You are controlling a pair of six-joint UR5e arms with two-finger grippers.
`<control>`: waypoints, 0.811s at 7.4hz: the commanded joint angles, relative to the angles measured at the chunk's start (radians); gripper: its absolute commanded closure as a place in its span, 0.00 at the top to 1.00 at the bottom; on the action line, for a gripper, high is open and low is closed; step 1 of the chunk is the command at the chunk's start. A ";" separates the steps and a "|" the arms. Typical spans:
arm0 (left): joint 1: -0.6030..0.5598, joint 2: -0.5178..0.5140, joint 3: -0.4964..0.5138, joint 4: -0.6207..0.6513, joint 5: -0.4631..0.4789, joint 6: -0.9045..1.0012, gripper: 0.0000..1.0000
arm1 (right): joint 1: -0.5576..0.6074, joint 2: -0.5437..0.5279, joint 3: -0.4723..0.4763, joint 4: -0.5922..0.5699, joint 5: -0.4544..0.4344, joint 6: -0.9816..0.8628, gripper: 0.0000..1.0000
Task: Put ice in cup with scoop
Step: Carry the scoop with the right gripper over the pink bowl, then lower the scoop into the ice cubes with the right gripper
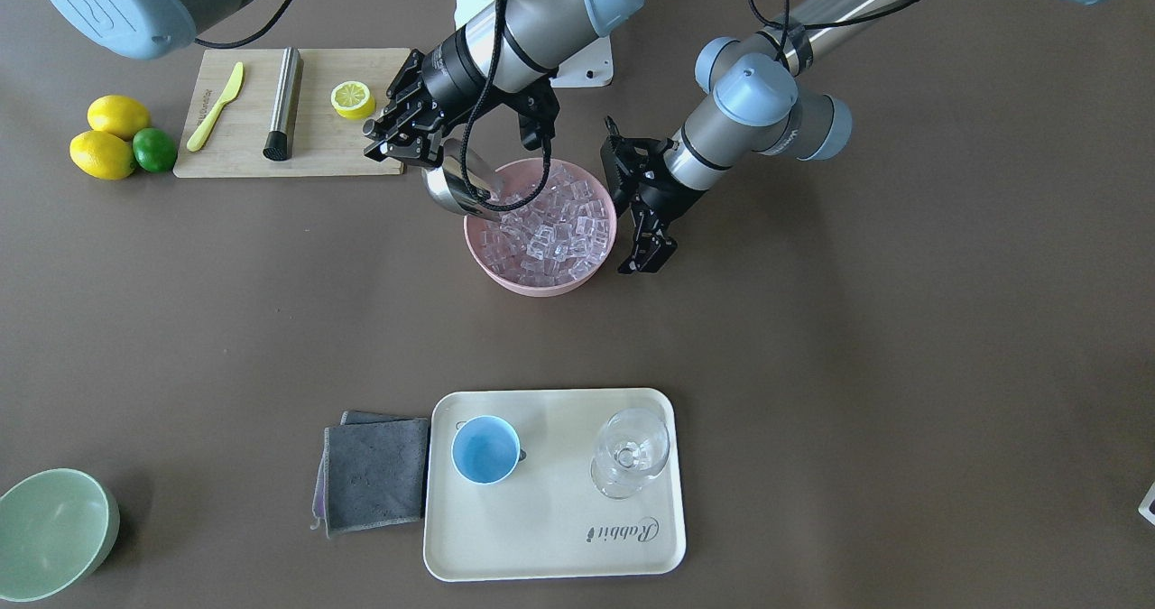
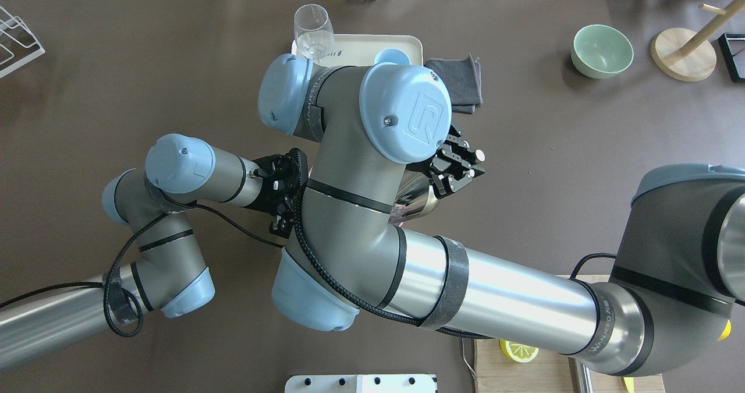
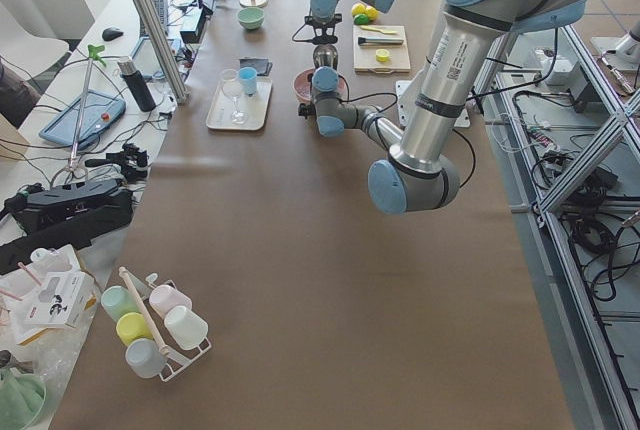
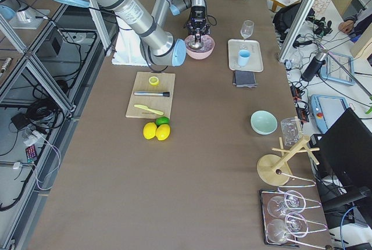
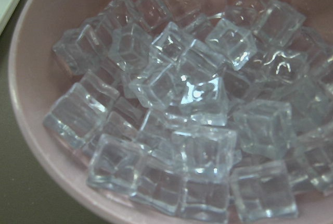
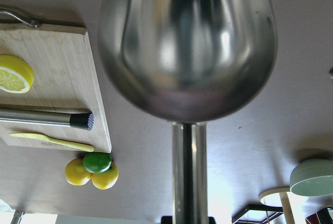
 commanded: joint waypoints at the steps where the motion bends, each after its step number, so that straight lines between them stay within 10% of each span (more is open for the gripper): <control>1: 0.000 -0.001 0.002 0.000 0.000 0.000 0.99 | 0.000 0.005 -0.023 -0.008 -0.005 0.010 0.00; 6: 0.000 -0.001 0.002 0.000 0.000 0.000 0.99 | 0.000 0.065 -0.179 0.072 -0.005 0.060 0.00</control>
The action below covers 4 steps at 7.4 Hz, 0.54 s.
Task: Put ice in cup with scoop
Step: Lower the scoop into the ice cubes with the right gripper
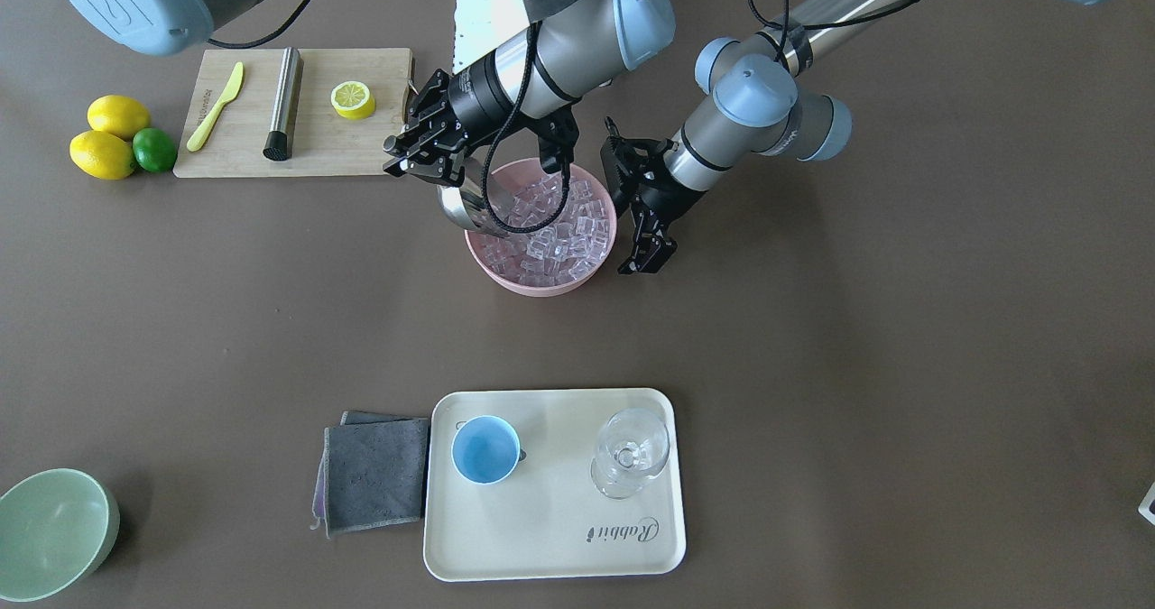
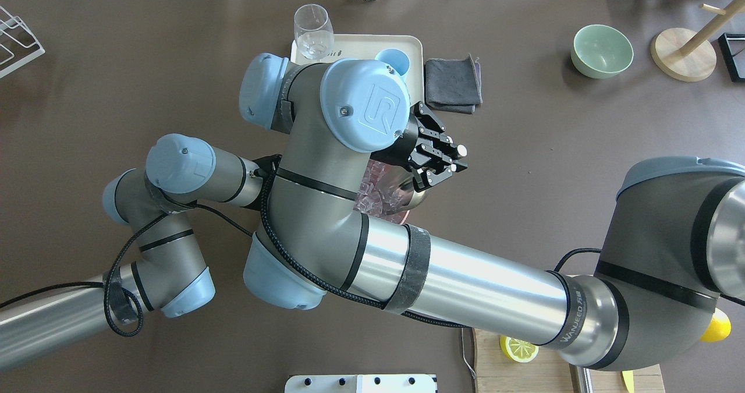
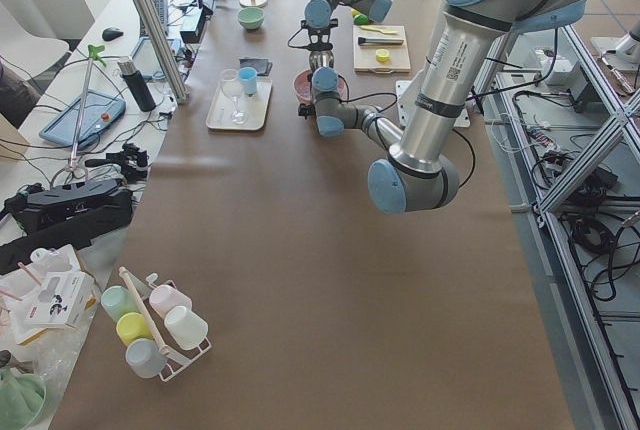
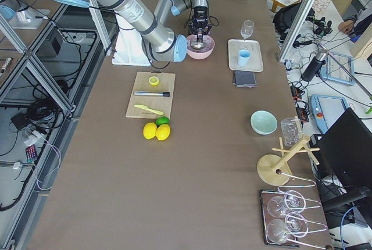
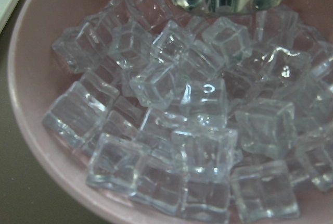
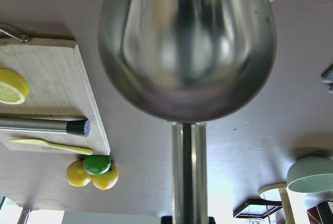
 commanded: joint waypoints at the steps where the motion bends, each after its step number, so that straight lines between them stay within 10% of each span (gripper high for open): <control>1: 0.000 0.000 0.000 0.000 0.000 0.000 0.99 | 0.000 0.007 -0.045 0.040 0.000 0.043 0.00; 4: 0.000 0.000 0.000 0.000 0.000 0.000 0.99 | 0.000 -0.001 -0.019 0.108 0.005 0.064 0.00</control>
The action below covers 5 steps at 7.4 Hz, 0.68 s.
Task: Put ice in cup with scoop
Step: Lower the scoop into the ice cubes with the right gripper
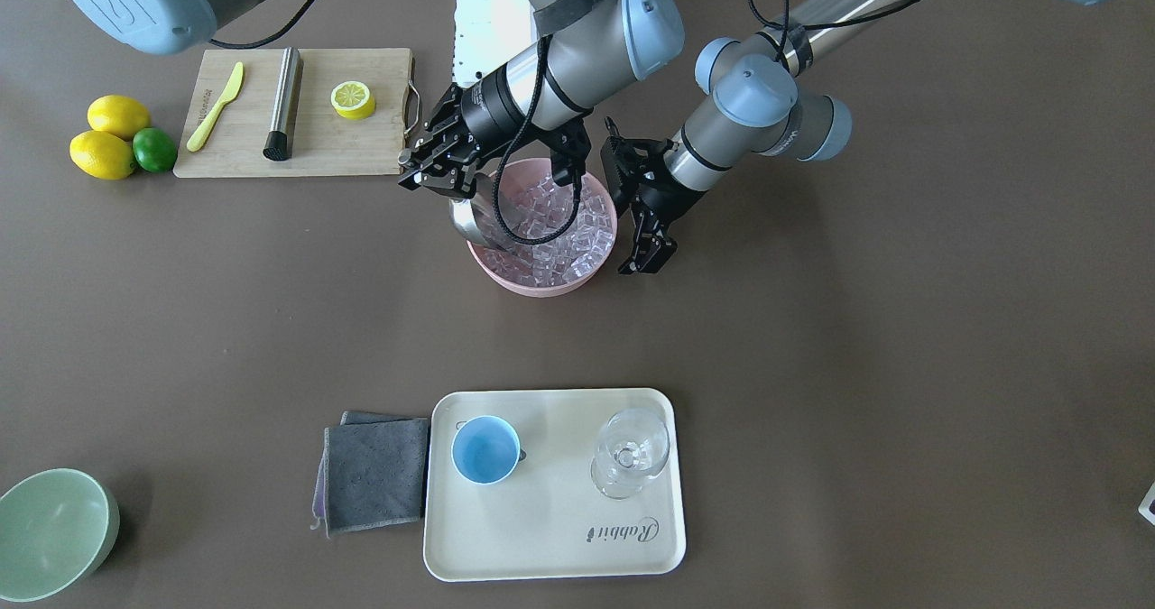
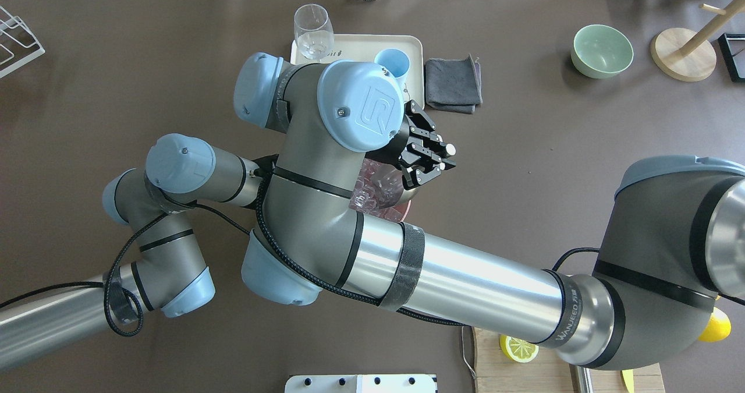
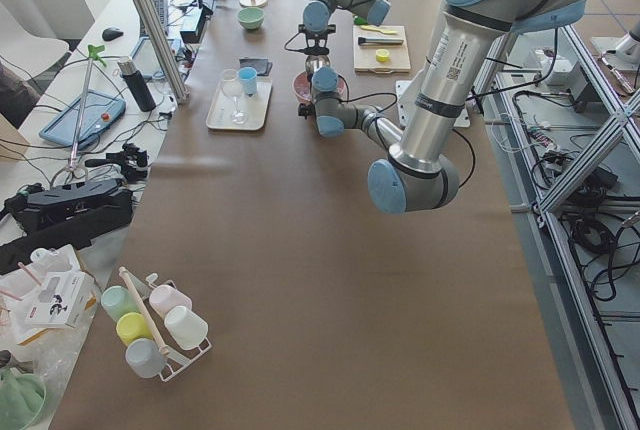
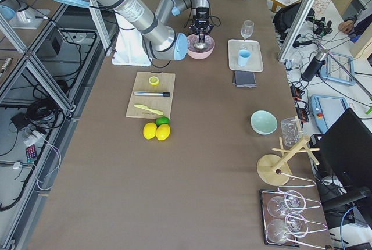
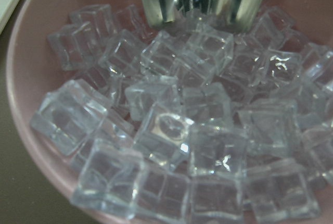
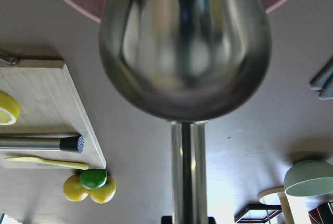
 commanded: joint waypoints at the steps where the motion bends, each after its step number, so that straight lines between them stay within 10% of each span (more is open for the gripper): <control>1: 0.000 0.000 0.000 0.000 0.000 0.000 0.99 | 0.000 -0.012 0.019 0.072 0.005 0.031 0.00; 5: -0.001 -0.002 0.000 0.000 0.000 0.000 0.99 | 0.000 -0.188 0.232 0.193 0.011 0.046 0.00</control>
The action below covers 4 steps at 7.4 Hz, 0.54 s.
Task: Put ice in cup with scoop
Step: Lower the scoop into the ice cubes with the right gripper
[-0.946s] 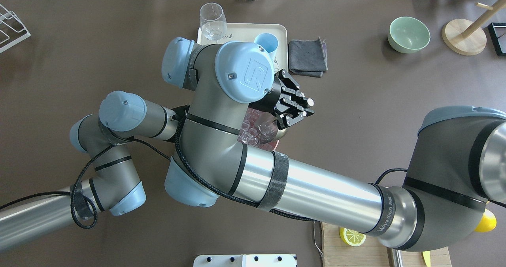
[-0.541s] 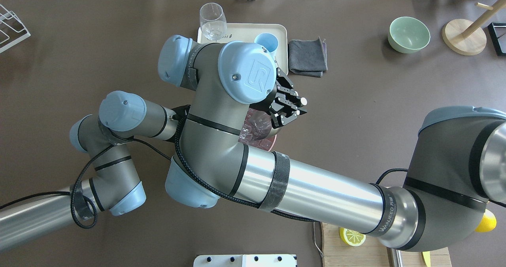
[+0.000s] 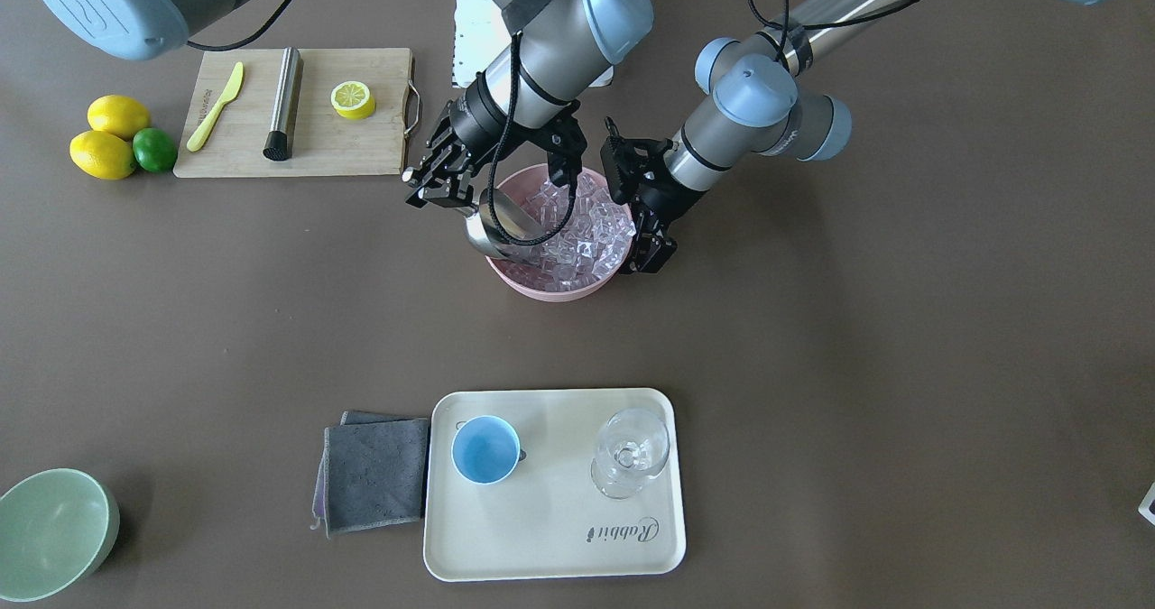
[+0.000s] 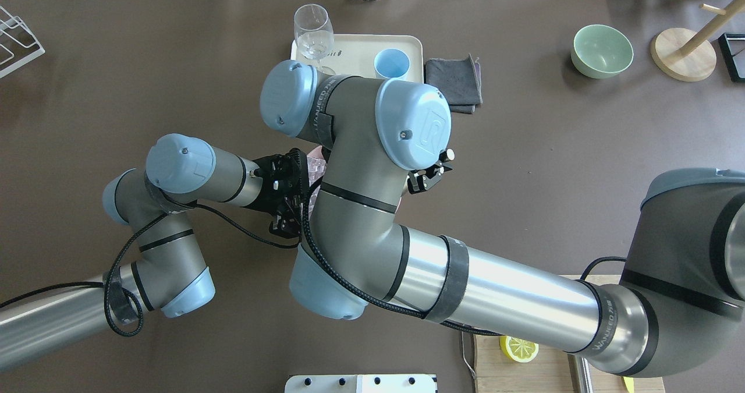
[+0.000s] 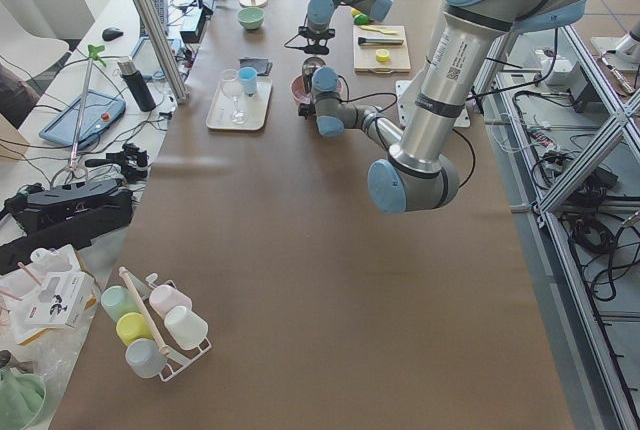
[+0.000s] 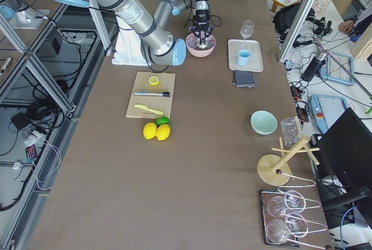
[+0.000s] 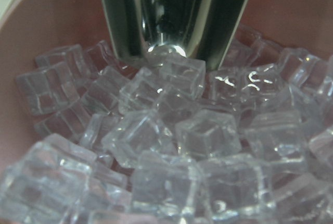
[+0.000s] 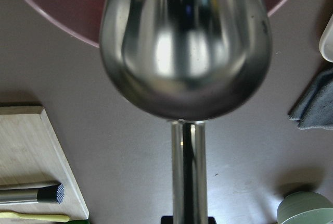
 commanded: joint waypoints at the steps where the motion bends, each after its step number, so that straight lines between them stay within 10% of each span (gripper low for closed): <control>1: 0.000 0.000 0.000 0.000 0.000 0.000 0.99 | 0.000 -0.084 0.114 0.050 0.002 0.002 0.00; 4: -0.001 0.000 0.000 0.000 0.000 0.002 0.99 | 0.000 -0.127 0.125 0.131 0.000 0.028 0.00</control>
